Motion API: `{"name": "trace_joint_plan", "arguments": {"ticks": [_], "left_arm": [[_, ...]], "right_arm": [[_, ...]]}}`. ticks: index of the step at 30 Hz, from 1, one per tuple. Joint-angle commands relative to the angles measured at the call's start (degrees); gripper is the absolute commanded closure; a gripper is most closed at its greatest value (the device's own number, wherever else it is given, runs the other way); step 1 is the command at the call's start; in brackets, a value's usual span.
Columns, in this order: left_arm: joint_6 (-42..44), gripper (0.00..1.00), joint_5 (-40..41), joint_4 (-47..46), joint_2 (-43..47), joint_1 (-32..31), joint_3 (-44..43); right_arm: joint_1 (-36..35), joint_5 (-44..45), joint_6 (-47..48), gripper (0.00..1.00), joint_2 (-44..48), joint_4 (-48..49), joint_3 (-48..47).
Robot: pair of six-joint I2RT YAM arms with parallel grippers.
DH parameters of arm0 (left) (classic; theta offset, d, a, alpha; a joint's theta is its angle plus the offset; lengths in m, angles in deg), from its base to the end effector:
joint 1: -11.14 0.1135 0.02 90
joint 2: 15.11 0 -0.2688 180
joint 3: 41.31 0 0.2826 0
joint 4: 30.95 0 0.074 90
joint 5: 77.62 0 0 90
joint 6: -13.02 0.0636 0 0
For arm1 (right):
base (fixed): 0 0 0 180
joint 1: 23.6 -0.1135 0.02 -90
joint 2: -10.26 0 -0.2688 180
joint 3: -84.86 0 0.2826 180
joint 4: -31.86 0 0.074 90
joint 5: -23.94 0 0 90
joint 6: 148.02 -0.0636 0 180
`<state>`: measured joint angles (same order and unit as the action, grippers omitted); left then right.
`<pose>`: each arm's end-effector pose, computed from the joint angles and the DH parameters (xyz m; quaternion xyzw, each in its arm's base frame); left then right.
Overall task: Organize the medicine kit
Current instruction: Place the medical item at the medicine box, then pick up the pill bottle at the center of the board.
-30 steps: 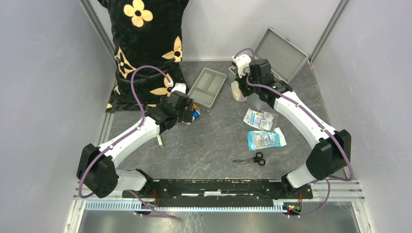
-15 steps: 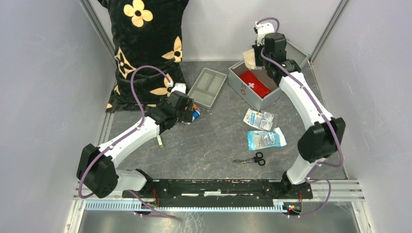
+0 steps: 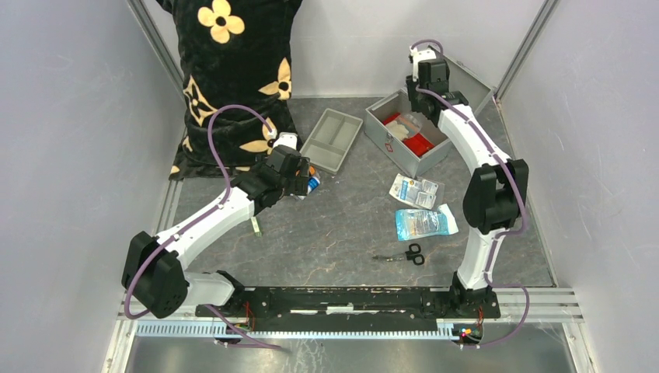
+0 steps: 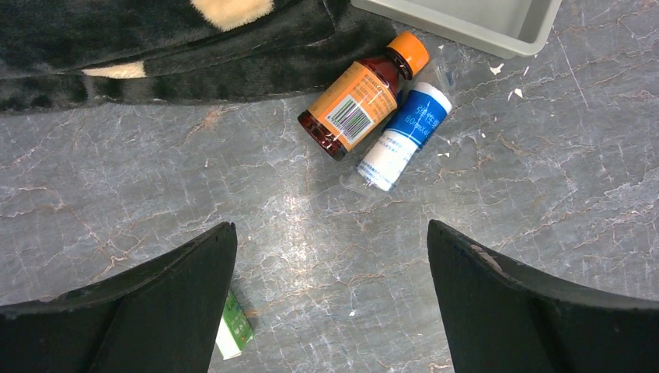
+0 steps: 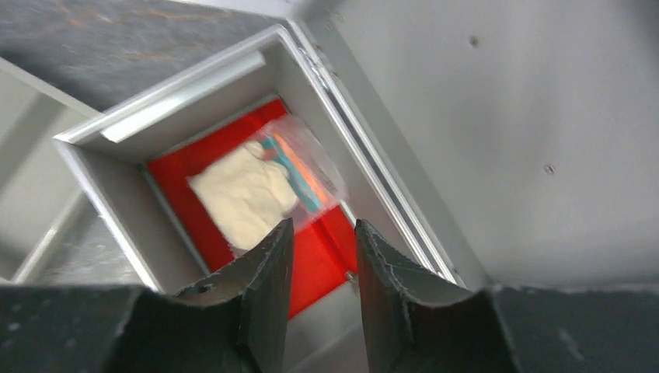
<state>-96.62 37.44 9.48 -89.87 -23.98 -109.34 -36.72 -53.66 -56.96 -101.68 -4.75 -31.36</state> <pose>0.2768 -0.1618 0.2432 0.0439 0.9111 0.0154 0.4094 0.5069 0.1041 0.3111 -0.0558 0.8707 -0.0437 0.4868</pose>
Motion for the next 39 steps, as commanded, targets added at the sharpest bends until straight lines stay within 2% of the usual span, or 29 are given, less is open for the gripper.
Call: {"name": "trace_joint_plan", "arguments": {"ticks": [1, 5, 9, 12, 19, 23, 26, 30, 39], "left_arm": [[1.3, 0.03, 0.6, -1.3, 1.3, 0.1, -1.4], [1.1, 0.02, 0.5, -1.5, 1.4, 0.1, -1.4], [0.7, 0.02, 0.7, -2.0, 2.1, 0.1, -1.3], [0.6, 0.02, 1.3, -2.4, 2.6, 0.1, -1.1], [-0.5, 0.02, 4.2, -3.1, 5.2, 0.1, -0.2], [-1.2, 0.02, 5.9, -3.2, 7.8, 0.1, 0.7], [-1.6, 0.02, 6.0, -1.9, 9.5, 0.1, 0.8], [-1.9, 0.02, 5.9, -1.0, 11.8, 0.1, 2.2], [-0.8, 0.02, 6.1, -1.3, 13.4, 0.1, 3.8]], "right_arm": [[0.7, 4.8, -0.3, 0.58, 7.2, 1.4, 5.7], [0.6, -1.0, -1.0, 0.56, 15.2, 3.7, 12.4], [-2.2, -11.2, -8.0, 0.53, 19.9, 4.6, 16.8], [-5.8, -12.3, -19.1, 0.52, 22.5, 7.9, 22.8], [-15.8, -10.0, -50.0, 0.49, 27.4, 26.7, 43.1], [-21.7, -4.7, -58.3, 0.46, 22.9, 24.5, 41.6], [-24.9, -4.2, -61.9, 0.45, 18.5, 21.1, 38.7], [-28.7, -3.8, -67.5, 0.45, 13.8, 21.9, 37.7], [-31.9, -6.1, -71.3, 0.45, 3.5, 22.6, 32.0]]}}
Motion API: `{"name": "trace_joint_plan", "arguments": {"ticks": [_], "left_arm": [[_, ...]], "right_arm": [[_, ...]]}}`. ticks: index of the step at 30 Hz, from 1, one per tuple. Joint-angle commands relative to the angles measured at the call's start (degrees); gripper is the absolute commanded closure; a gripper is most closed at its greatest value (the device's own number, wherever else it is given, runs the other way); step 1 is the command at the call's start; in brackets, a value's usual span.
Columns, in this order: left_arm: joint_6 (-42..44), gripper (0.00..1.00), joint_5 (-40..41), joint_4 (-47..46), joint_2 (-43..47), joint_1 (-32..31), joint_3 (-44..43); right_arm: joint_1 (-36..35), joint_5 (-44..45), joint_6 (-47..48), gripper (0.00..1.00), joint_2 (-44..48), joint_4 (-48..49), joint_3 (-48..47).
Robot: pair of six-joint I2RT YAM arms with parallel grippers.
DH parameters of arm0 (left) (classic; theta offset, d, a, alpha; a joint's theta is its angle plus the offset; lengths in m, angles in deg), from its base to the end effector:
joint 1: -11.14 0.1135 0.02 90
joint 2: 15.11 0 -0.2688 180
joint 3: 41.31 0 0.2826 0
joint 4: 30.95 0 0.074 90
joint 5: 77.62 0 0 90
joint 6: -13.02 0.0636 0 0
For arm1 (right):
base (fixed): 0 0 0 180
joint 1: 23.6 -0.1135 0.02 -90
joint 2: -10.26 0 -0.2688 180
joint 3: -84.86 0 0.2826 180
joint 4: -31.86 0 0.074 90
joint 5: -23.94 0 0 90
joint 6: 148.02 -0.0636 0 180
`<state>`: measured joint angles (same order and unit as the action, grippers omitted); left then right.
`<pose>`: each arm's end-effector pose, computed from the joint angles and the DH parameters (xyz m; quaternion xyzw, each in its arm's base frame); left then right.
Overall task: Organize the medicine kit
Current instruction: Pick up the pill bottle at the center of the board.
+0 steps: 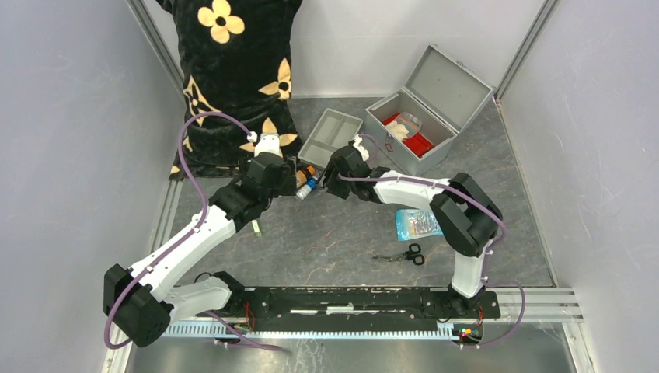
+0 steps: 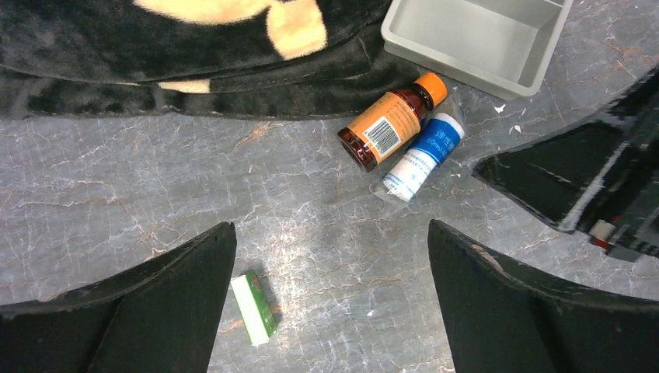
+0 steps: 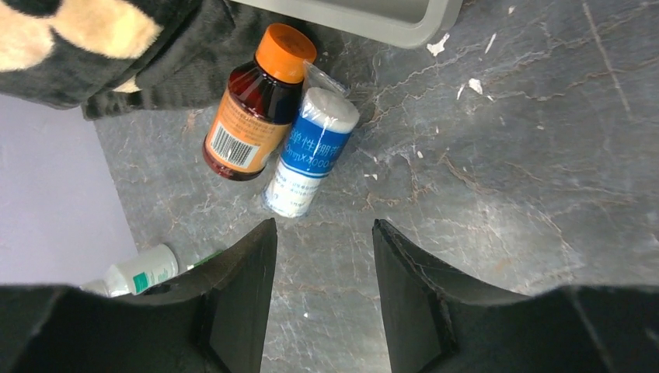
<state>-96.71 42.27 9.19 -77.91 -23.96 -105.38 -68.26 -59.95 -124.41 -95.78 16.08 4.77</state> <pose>0.2475 -0.1352 0.2778 0.0063 0.8786 0.0145 0.4772 0.3254 0.3121 0.1568 0.1932 0.8908 0.3091 0.2712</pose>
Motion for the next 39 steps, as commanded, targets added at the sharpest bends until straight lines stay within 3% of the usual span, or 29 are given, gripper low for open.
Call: {"name": "trace_joint_plan", "arguments": {"ticks": [1, 24, 34, 39], "left_arm": [[-0.6, 0.02, 1.4, -1.0, 1.4, 0.1, -0.2], [0.3, 0.02, 1.5, -1.0, 1.5, 0.1, -0.6], [0.3, 0.02, 2.6, -0.8, 2.0, 0.1, -0.5], [0.3, 0.02, 2.5, -0.8, 1.9, 0.1, -0.4]], "right_arm": [[-0.6, 0.0, -3.8, 0.45, -3.3, 1.7, -4.8], [-0.8, -1.3, -5.8, 0.46, -14.4, 1.2, -12.3], [-0.8, -0.6, -4.8, 0.58, -16.0, 1.0, -12.8], [-0.7, 3.8, -3.5, 0.66, -10.7, 3.1, -6.6]]}}
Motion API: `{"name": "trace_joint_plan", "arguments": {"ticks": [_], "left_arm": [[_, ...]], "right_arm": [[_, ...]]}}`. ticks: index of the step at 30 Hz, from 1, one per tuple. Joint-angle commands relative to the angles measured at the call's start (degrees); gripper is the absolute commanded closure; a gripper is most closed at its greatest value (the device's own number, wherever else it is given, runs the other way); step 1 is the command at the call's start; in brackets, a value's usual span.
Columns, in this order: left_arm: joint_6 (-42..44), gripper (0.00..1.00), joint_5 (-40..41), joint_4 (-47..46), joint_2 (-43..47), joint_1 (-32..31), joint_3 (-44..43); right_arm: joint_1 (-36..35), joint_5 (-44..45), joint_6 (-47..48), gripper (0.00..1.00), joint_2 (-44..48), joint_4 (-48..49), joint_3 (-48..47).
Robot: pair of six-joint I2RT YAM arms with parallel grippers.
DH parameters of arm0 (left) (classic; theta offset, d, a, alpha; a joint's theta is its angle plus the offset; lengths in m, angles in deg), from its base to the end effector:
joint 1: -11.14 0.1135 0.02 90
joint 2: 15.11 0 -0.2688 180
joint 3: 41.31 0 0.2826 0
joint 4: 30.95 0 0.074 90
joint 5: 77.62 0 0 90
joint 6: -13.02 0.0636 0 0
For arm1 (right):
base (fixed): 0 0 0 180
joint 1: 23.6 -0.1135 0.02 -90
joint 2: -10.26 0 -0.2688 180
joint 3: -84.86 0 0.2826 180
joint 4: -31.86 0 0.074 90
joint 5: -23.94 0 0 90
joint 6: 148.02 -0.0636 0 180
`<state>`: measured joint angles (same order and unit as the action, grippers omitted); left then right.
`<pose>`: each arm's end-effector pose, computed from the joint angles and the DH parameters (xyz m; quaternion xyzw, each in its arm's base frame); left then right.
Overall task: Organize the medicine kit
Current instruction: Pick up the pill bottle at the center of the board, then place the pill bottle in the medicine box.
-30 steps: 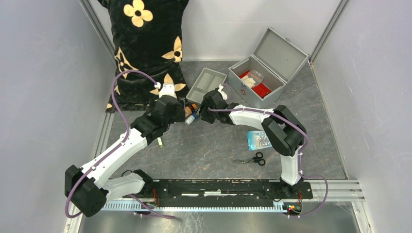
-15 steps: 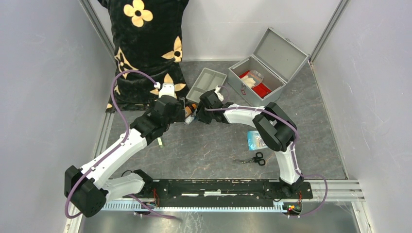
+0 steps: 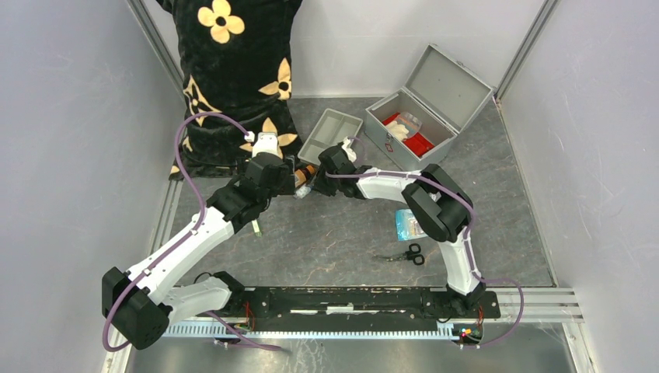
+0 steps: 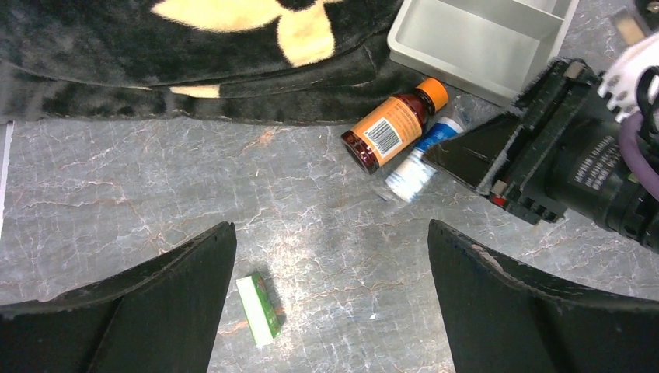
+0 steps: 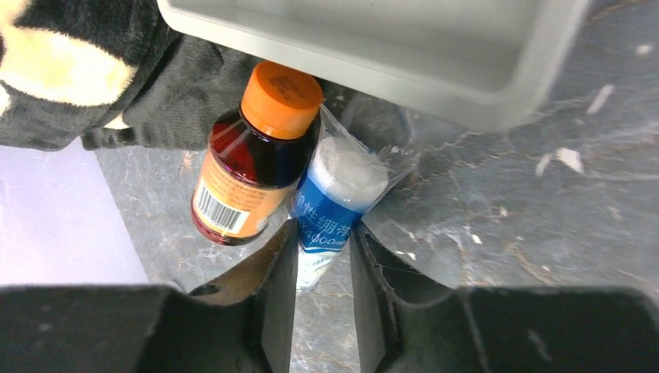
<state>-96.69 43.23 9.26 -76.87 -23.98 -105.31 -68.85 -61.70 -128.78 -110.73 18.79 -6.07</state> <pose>0.2450 -0.1324 0.2822 0.0005 0.8741 0.0175 0.4854 0.3577 0.3540 0.1084 0.2172 0.8909 0.3186 0.2402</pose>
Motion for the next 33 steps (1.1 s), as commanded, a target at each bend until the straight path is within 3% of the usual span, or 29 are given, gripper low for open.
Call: {"name": "trace_joint_plan", "arguments": {"ticks": [1, 6, 12, 20, 25, 30, 33], "left_arm": [[0.3, 0.02, 1.5, -0.9, 0.9, 0.1, -0.5], [0.3, 0.02, 1.5, -0.8, 0.5, 0.1, -0.6], [0.3, 0.02, 1.7, -0.9, 0.4, 0.2, -0.6], [0.3, 0.02, 1.4, -0.9, 0.1, 0.2, -0.6], [0.4, 0.02, 1.3, -0.8, 0.2, 0.2, -0.6], [0.4, 0.02, 0.8, -0.8, 0.2, 0.3, -0.6], [0.4, 0.02, 0.8, -0.9, 0.0, 0.3, -0.6]], "right_arm": [[0.1, 6.4, 1.6, 0.69, 5.9, 0.4, 6.1], [0.5, 11.6, 13.1, 0.72, 13.8, 4.1, 10.4], [2.1, 8.3, 32.8, 0.77, 21.1, 4.7, 11.3], [13.4, 9.7, 47.0, 0.78, 33.2, 5.6, 16.2], [22.1, 12.0, 52.2, 0.78, 31.9, -1.4, 8.9], [27.2, 10.8, 53.8, 0.76, 24.9, -5.1, -0.4], [28.6, 9.5, 52.8, 0.60, 19.0, -6.3, -6.6]]}}
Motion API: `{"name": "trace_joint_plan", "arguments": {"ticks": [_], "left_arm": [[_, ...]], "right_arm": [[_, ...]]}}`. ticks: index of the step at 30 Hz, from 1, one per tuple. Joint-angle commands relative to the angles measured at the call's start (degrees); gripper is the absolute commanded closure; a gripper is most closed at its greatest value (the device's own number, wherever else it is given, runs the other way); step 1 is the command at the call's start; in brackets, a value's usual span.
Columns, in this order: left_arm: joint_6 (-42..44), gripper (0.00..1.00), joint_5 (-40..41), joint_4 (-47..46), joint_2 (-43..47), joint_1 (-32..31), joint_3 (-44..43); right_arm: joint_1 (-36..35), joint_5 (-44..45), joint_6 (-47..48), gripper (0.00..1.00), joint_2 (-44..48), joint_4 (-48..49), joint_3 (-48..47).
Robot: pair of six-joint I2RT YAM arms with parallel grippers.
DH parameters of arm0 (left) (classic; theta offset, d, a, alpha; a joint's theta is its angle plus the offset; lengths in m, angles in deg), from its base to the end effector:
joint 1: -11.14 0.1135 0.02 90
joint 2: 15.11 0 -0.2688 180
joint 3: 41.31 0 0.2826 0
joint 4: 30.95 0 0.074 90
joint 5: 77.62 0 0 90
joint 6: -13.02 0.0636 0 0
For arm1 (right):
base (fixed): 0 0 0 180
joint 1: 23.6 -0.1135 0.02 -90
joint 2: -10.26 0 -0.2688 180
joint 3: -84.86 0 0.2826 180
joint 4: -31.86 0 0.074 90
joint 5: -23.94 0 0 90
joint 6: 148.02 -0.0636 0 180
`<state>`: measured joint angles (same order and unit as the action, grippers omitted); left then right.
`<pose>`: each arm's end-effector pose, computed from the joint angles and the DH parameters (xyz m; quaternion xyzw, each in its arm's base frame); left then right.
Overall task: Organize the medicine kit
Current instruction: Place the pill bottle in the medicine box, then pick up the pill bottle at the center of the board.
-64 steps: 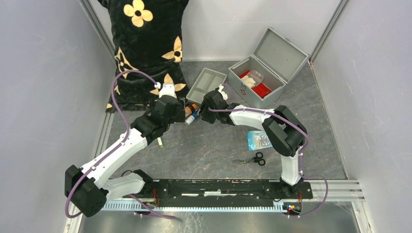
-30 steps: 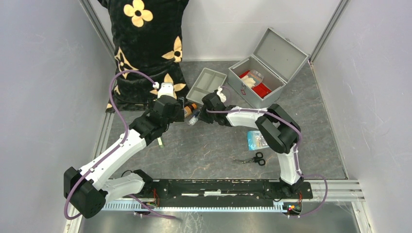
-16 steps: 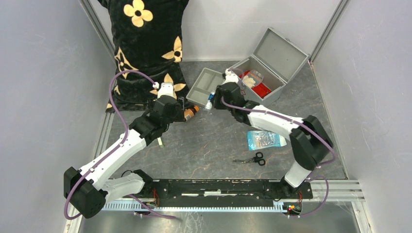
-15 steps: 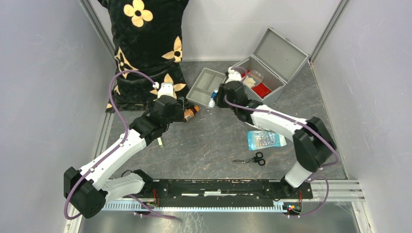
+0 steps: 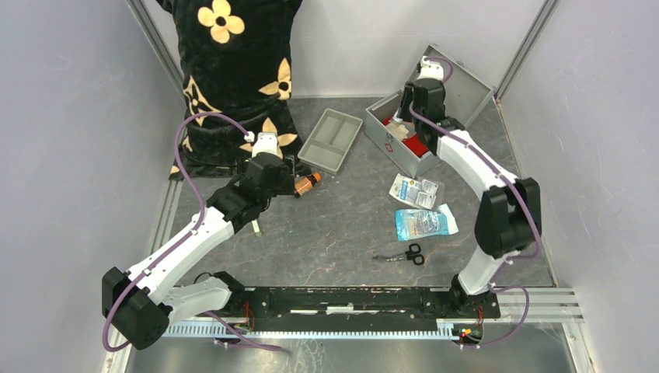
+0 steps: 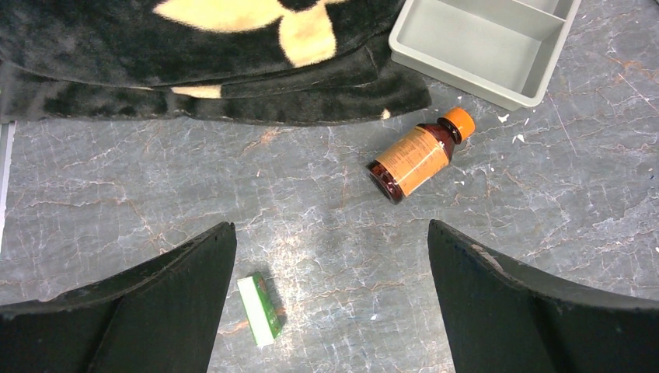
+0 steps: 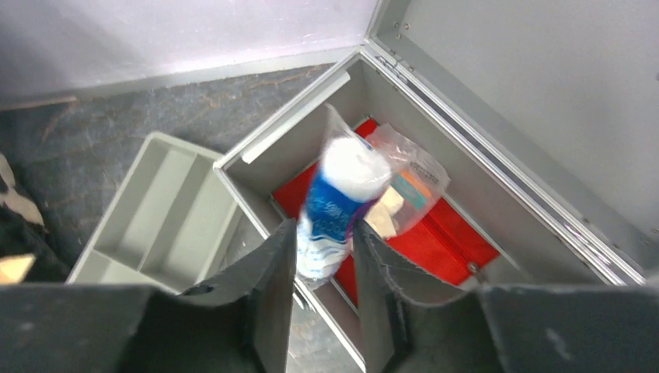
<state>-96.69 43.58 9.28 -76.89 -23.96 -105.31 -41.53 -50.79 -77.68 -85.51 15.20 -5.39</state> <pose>0.2451 -0.1320 0.2822 -0.0009 0.8737 0.0203 0.4860 0.4368 0.1237 0.3027 0.0865 0.8213 0.0738 0.5590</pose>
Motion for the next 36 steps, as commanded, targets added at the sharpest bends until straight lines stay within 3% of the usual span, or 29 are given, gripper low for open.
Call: {"name": "trace_joint_plan", "arguments": {"ticks": [1, 4, 6, 12, 15, 23, 28, 30, 32, 36], "left_arm": [[0.4, 0.02, 0.4, -0.9, -0.2, 0.3, -0.6], [0.4, 0.02, 0.3, -0.9, -0.5, 0.2, -0.6], [0.4, 0.02, 0.4, -0.9, -0.5, 0.3, -0.5], [0.6, 0.02, -0.6, -1.4, -1.5, 0.3, -0.7], [0.6, 0.02, -1.7, -2.1, -1.5, 0.5, -0.6], [-0.6, 0.01, -6.8, -4.3, -4.5, 2.7, -2.3], [-0.1, 0.00, -12.3, -7.1, -10.8, 4.7, -6.2], [2.2, 0.00, -21.3, -6.6, -16.2, 7.2, -9.5], [5.9, 0.00, -27.1, -3.5, -22.6, 8.1, -14.8], [13.0, 0.00, -27.8, -0.3, -30.3, 8.1, -20.2]], "right_arm": [[1.9, -2.0, 1.5, 0.57, -8.4, -3.4, -10.2], [2.7, -2.3, 1.5, 0.52, -13.4, -9.6, -19.1], [2.9, -1.8, 0.9, 0.52, -12.6, -9.0, -18.4], [2.8, -5.8, -1.3, 0.50, -3.0, -1.6, -4.6], [2.4, -13.6, -5.9, 0.50, 0.5, 1.1, 1.8], [-7.2, -15.6, -21.7, 0.48, 5.5, 8.5, 14.4], [-13.1, -14.9, -30.7, 0.45, 4.9, 11.6, 18.5], [-13.8, -15.1, -31.8, 0.44, 5.4, 11.9, 20.3], [-13.8, -16.7, -31.8, 0.43, 7.0, 13.1, 23.4], [-13.6, -16.8, -26.2, 0.43, 12.6, 13.3, 29.3]]}}
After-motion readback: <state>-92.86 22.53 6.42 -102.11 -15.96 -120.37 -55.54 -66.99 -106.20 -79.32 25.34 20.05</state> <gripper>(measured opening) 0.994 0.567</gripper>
